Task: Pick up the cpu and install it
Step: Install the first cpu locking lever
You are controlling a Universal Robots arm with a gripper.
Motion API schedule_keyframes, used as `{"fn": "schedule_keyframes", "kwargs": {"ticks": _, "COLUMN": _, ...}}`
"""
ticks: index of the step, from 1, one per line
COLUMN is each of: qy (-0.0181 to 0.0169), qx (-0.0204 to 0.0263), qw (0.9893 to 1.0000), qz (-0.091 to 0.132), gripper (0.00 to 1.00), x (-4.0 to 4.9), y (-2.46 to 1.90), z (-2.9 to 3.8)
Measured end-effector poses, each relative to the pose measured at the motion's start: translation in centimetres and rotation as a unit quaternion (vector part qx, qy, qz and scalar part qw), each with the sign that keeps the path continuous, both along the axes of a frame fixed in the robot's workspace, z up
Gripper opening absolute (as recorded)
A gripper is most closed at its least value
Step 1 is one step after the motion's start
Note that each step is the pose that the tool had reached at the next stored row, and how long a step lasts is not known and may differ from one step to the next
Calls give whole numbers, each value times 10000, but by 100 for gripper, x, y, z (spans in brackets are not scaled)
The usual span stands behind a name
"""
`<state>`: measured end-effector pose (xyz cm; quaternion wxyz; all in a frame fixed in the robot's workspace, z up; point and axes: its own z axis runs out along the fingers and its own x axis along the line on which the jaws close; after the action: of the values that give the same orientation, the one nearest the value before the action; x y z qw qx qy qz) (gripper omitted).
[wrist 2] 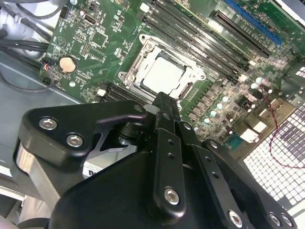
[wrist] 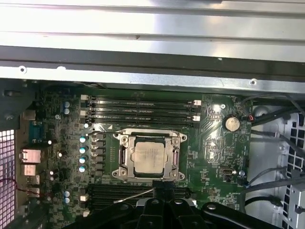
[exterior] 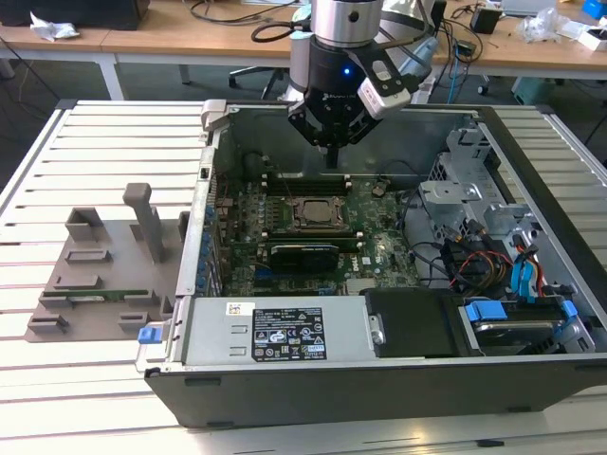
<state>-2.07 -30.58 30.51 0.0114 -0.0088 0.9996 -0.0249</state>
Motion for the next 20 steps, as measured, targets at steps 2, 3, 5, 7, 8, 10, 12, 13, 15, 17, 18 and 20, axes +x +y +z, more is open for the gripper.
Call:
{"fn": "schedule_keyframes", "kwargs": {"ticks": 2, "qy": 0, "qx": 0, "qw": 10000, "qz": -4, "gripper": 11, "x": 0, "y": 0, "z": 0}}
{"fn": "schedule_keyframes", "kwargs": {"ticks": 3, "qy": 0, "qx": 0, "qw": 10000, "qz": -6, "gripper": 11, "x": 0, "y": 0, "z": 0}}
{"fn": "schedule_keyframes", "kwargs": {"ticks": 5, "qy": 0, "qx": 0, "qw": 10000, "qz": -10, "gripper": 11, "x": 0, "y": 0, "z": 0}}
{"fn": "schedule_keyframes", "kwargs": {"ticks": 7, "qy": -1, "qx": 1, "qw": 10000, "qz": -10, "gripper": 11, "x": -28, "y": 0, "z": -1}}
{"fn": "schedule_keyframes", "kwargs": {"ticks": 8, "qy": 0, "qx": 0, "qw": 10000, "qz": -11, "gripper": 11, "x": -51, "y": 0, "z": -1}}
{"fn": "schedule_keyframes", "kwargs": {"ticks": 10, "qy": -1, "qx": 1, "qw": 10000, "qz": -10, "gripper": 11, "x": -75, "y": 0, "z": -1}}
{"fn": "schedule_keyframes", "kwargs": {"ticks": 12, "qy": 0, "qx": 0, "qw": 10000, "qz": -10, "gripper": 11, "x": -108, "y": 0, "z": -1}}
{"fn": "schedule_keyframes", "kwargs": {"ticks": 13, "qy": 0, "qx": 0, "qw": 10000, "qz": -10, "gripper": 11, "x": -117, "y": 0, "z": -1}}
{"fn": "schedule_keyframes", "kwargs": {"ticks": 15, "qy": 0, "qx": 0, "qw": 10000, "qz": -11, "gripper": 11, "x": -143, "y": 0, "z": -1}}
{"fn": "schedule_keyframes", "kwargs": {"ticks": 17, "qy": 0, "qx": 0, "qw": 10000, "qz": -10, "gripper": 11, "x": -170, "y": 0, "z": -2}}
{"fn": "schedule_keyframes", "kwargs": {"ticks": 18, "qy": 0, "qx": 0, "qw": 10000, "qz": -10, "gripper": 11, "x": -179, "y": 0, "z": -1}}
{"fn": "schedule_keyframes", "kwargs": {"ticks": 20, "qy": 0, "qx": 0, "qw": 10000, "qz": -10, "gripper": 11, "x": -197, "y": 0, "z": -2}}
